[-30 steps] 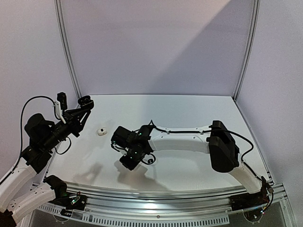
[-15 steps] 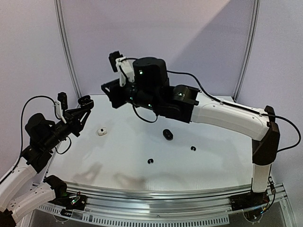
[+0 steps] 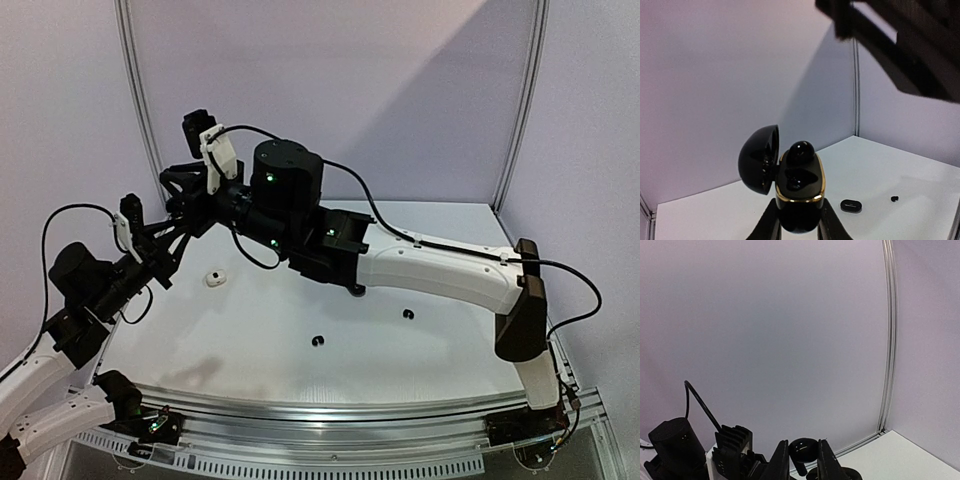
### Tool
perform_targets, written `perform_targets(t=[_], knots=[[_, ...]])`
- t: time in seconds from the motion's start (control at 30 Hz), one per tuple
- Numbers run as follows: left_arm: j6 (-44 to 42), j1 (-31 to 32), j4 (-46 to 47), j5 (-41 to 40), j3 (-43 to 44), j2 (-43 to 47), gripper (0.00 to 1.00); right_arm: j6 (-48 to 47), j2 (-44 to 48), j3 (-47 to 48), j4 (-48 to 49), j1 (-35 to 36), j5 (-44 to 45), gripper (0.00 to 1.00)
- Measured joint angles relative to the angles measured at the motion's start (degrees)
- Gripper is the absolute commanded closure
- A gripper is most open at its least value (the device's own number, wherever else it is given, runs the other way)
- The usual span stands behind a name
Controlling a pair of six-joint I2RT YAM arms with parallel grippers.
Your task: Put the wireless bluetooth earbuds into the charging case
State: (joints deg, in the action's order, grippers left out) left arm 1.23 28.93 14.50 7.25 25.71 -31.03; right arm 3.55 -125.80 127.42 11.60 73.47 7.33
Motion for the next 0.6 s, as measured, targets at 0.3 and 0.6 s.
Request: perform_targets(t=[0.3,0.6], knots=[[-3.80,2.45,6.27,-1.53,-0.79,-0.44,1.00,-3.69,-0.55,-0.44,0.59,1.11,-0.50,1.00],[-5.14,2.97,7.78,-1.90,-1.05,-0.35,1.00,-4.74,-0.55,-3.23,1.40,1.16,0.76,1.00]])
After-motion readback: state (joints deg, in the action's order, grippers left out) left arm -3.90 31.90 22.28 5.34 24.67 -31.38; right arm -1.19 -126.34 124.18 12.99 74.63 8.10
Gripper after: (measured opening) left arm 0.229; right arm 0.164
